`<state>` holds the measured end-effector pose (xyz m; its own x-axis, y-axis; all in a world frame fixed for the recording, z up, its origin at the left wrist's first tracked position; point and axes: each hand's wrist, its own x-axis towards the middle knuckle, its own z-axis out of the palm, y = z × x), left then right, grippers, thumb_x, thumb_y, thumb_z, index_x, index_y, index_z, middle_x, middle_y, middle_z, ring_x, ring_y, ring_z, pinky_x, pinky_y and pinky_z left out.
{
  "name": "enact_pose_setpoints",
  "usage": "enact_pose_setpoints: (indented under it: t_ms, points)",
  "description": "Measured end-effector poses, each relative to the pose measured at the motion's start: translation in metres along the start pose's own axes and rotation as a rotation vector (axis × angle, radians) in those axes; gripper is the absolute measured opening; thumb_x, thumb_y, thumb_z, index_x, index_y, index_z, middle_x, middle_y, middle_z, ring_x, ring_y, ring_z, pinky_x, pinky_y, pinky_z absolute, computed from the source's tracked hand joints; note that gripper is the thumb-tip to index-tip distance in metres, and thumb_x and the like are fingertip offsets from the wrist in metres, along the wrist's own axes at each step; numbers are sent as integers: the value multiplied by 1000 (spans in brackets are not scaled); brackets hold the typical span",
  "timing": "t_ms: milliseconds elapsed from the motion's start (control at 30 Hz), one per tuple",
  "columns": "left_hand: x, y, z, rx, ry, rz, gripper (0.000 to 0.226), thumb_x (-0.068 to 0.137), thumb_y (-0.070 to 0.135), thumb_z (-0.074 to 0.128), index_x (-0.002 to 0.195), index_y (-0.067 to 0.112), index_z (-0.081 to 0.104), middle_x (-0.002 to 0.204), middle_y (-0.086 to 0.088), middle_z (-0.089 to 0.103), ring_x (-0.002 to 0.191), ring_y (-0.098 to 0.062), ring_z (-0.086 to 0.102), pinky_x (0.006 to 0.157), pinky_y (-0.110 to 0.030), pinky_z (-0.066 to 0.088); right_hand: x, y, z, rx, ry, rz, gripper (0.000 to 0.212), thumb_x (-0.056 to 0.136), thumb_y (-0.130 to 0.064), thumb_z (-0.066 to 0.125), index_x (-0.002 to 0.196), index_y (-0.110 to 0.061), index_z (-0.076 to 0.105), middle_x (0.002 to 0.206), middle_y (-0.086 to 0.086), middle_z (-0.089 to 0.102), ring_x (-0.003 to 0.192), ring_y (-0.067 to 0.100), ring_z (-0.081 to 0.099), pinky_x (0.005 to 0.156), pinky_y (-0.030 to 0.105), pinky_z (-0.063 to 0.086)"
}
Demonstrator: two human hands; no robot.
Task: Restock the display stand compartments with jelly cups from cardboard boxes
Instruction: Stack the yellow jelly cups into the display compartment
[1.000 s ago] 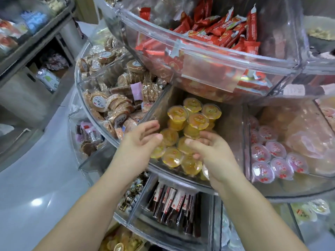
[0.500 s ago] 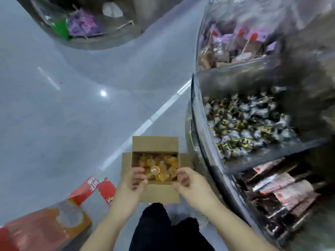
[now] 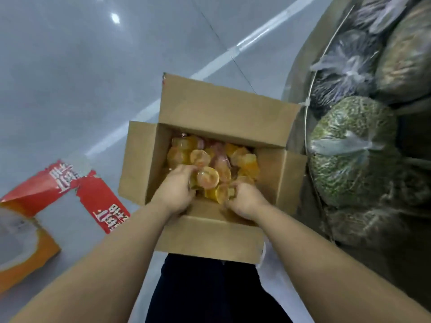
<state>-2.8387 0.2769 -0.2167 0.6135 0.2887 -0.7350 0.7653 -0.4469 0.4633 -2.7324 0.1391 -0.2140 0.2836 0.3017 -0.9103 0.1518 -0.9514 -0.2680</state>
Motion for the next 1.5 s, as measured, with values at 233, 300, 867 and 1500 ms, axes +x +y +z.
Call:
enact_pose_setpoints:
  t_ms: [233,300,867,1500]
  points:
    - [66,-23,56,431,125,116,65,78,31,65,132,24,30,129,-10,32,116,-30,35,95,-42,38,71,9,45,2,111,121,59,76,-41,71,122,-9,52,122,10,57,111,27,55,86,27,43]
    - [71,-28,60,372,173,130,63,75,32,69,127,23,35,125,-9,33,114,-30,37,92,-41,39,77,15,48,101,149,150,67,69,-36,76,124,-10,46,125,10,50,112,26,53,87,27,42]
    - [-192,150,-145,-955,343,384,52,70,18,73,110,37,45,104,8,61,91,-2,62,69,-15,50,-271,-98,-89,921,630,-442,57,76,-2,70,125,-21,48,123,9,55,111,16,57,89,27,50]
    - [-442,492,-187,-650,-42,1167,42,63,12,78,95,17,52,87,14,66,81,0,62,71,-15,48,-678,8,-211,905,1499,-616,45,63,-29,80,99,-35,53,99,-18,65,93,1,62,78,18,50]
